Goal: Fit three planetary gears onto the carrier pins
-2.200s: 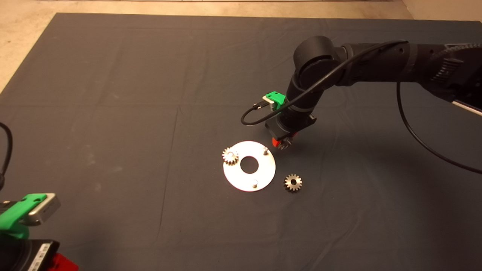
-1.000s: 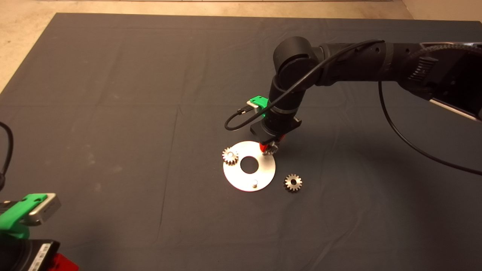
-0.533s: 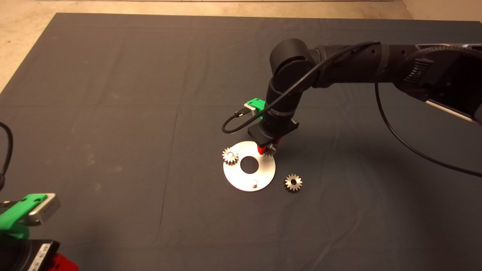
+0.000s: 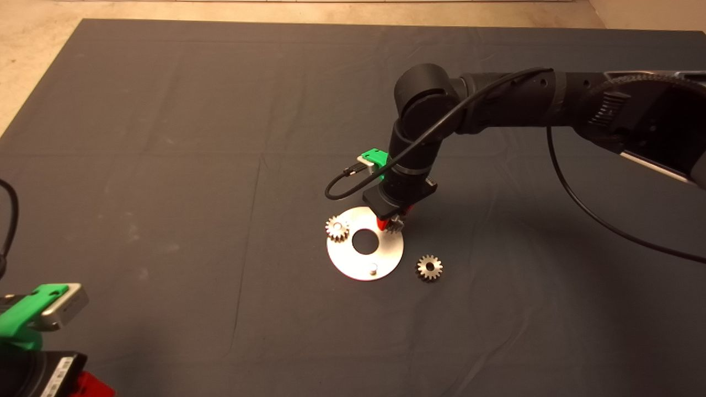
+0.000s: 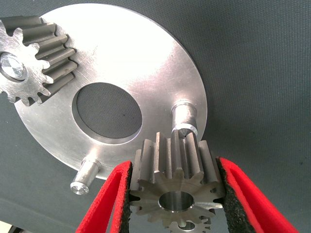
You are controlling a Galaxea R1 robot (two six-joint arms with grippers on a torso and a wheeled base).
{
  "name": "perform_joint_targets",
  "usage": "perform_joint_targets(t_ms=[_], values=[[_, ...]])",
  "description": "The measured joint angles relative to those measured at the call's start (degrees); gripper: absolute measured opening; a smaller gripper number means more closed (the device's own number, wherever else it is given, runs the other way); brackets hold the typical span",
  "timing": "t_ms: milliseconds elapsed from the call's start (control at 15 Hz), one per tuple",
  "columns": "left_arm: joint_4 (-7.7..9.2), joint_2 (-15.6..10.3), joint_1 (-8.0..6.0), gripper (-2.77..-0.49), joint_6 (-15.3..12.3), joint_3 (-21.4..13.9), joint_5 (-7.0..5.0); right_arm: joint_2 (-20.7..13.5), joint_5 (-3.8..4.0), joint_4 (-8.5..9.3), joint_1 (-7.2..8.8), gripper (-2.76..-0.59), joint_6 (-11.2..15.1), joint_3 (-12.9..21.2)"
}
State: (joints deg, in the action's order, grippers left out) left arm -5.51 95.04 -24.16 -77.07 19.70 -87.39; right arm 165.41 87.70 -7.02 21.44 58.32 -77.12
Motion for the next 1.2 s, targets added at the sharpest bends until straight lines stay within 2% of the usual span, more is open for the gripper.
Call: perform_joint_targets(t_ms=[533,1200], values=[[0.8,0.0,0.0,-1.24,0.52,0.0,0.0,0.02,-0.02,-0.28,0.0,-2.29,0.0,0.0],[1.44,-0.02,0.0,-1.24,0.59,0.0,0.0,0.02,-0.02,-1.48,0.0,-2.29,-0.01,0.0]])
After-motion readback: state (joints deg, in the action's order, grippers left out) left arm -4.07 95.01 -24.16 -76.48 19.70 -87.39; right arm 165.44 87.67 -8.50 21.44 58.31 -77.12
